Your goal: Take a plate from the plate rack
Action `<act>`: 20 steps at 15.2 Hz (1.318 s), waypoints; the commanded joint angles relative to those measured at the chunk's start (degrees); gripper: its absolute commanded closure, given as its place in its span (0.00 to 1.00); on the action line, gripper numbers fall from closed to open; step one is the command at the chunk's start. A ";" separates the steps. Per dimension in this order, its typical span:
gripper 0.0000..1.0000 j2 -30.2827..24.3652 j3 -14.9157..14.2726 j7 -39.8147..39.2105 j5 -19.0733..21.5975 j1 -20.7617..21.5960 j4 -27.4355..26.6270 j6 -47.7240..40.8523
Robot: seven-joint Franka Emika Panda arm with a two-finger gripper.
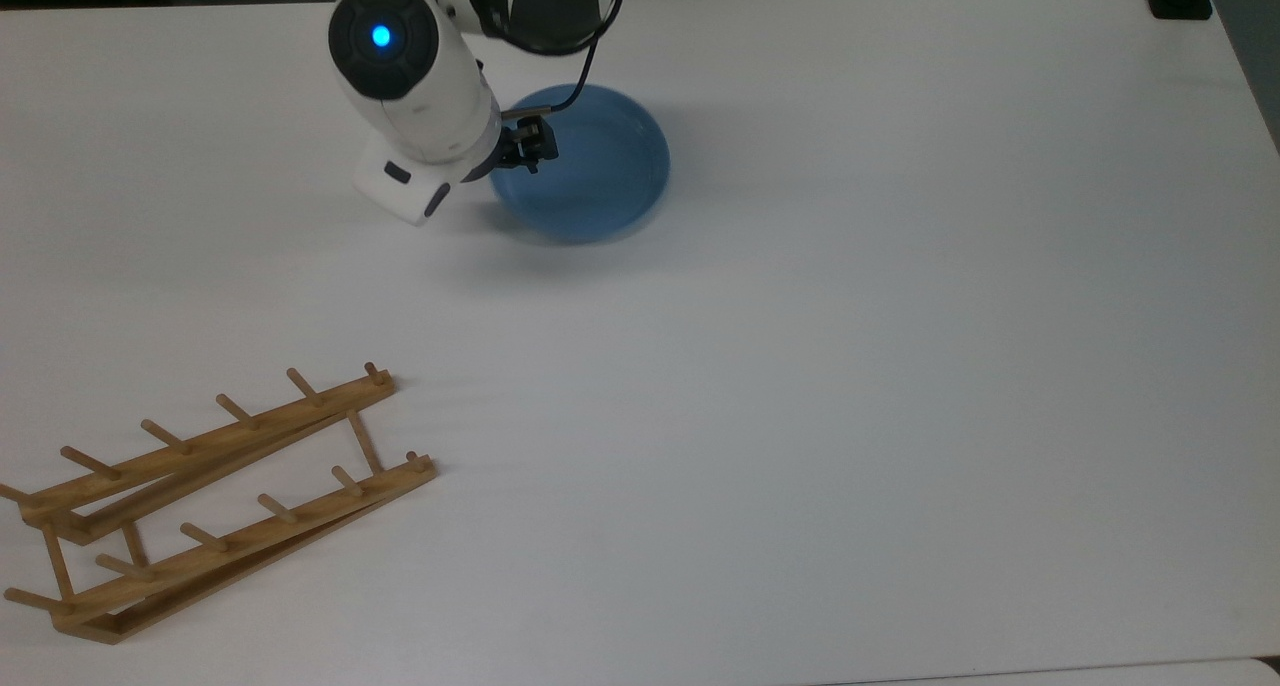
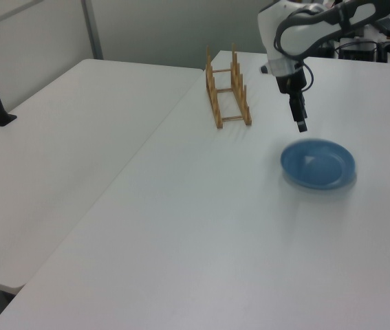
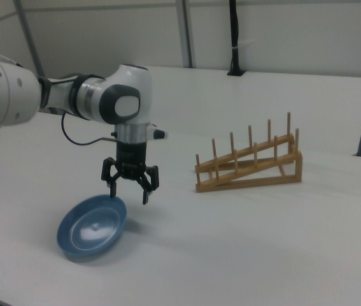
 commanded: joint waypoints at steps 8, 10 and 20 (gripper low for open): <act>0.00 -13.60 5.70 16.07 -2.75 0.28 -0.68 -2.23; 0.00 -15.10 5.97 16.24 -3.37 0.19 -0.86 -2.85; 0.00 -16.25 5.62 20.11 -5.31 -0.86 0.01 -2.41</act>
